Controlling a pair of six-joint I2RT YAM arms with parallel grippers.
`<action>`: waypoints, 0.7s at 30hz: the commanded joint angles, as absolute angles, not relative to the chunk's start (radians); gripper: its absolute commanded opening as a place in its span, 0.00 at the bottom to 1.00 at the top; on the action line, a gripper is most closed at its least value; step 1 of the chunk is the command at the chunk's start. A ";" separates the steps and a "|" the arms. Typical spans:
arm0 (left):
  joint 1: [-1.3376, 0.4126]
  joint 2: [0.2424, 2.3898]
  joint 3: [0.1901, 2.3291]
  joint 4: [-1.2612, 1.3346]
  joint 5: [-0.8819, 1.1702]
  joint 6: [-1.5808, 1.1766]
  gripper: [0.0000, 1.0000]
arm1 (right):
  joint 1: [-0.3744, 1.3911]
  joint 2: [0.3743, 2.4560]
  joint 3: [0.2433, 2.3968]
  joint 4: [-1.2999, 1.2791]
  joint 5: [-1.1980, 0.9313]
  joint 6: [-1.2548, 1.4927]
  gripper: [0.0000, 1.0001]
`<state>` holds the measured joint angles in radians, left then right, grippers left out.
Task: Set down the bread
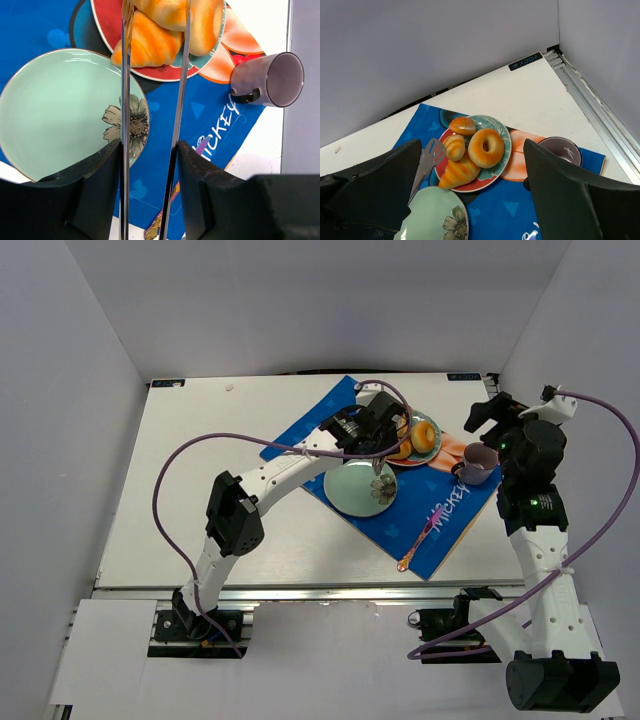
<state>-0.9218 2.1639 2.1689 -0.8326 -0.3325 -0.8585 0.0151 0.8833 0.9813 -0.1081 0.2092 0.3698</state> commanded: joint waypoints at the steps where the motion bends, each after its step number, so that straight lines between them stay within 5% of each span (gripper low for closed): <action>1: -0.933 2.141 2.217 -0.804 -0.327 -0.867 0.57 | 0.014 0.871 0.969 -0.060 0.209 0.359 0.89; 21: -0.940 2.215 2.266 -0.788 -0.282 -0.881 0.62 | 0.015 0.879 0.963 -0.052 0.215 0.342 0.89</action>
